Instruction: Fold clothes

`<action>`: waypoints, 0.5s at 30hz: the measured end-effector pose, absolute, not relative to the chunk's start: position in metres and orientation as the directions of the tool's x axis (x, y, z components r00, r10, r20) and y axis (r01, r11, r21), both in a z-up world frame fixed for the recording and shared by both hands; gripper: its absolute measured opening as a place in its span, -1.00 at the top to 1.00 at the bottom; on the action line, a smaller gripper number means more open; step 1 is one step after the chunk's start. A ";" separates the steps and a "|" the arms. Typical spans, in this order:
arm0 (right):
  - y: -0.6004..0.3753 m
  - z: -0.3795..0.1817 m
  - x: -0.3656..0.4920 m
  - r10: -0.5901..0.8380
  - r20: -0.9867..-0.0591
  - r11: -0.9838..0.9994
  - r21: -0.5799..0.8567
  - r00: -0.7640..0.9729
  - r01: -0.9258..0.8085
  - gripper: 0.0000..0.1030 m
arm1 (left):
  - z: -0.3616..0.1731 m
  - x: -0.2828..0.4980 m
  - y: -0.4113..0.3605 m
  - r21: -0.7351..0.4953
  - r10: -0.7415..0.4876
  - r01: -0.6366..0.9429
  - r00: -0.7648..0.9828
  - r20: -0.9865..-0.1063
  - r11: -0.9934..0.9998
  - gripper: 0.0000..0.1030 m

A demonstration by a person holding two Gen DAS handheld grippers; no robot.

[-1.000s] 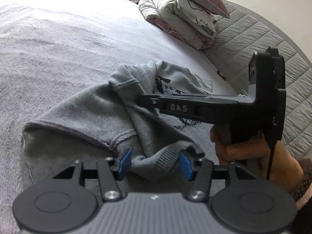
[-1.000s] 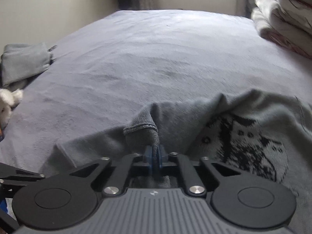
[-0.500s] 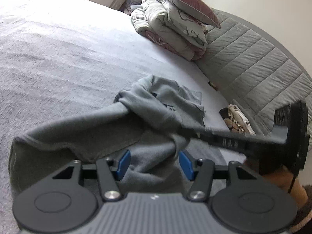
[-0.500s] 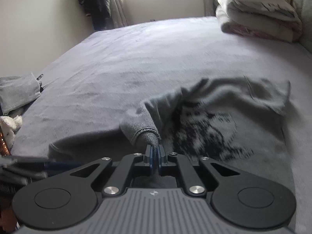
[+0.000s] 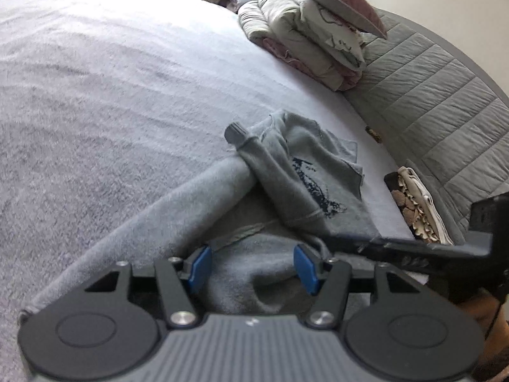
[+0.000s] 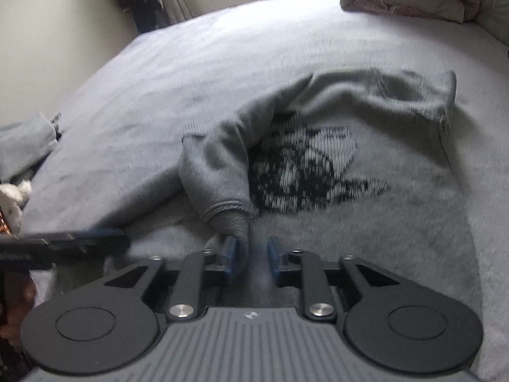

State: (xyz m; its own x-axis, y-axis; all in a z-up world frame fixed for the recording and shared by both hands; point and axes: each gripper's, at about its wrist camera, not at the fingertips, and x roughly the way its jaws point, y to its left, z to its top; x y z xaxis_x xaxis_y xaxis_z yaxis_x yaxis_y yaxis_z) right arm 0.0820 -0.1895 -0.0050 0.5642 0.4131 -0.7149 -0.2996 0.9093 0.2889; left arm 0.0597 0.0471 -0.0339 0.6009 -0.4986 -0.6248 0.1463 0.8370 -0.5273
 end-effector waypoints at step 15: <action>-0.196 0.018 0.121 0.500 -0.589 0.862 0.411 0.635 -0.297 0.35 | -0.030 0.073 0.038 -0.588 -0.531 0.157 0.651 -0.543 0.794 -0.17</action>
State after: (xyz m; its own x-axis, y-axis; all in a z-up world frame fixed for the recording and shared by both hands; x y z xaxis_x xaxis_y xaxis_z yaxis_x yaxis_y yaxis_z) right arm 0.1214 -0.1963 0.0178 0.6353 0.5000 -0.5885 -0.2975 0.8617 0.4110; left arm 0.0732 0.0376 -0.0300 0.6506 -0.5311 -0.5428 0.1574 0.7936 -0.5878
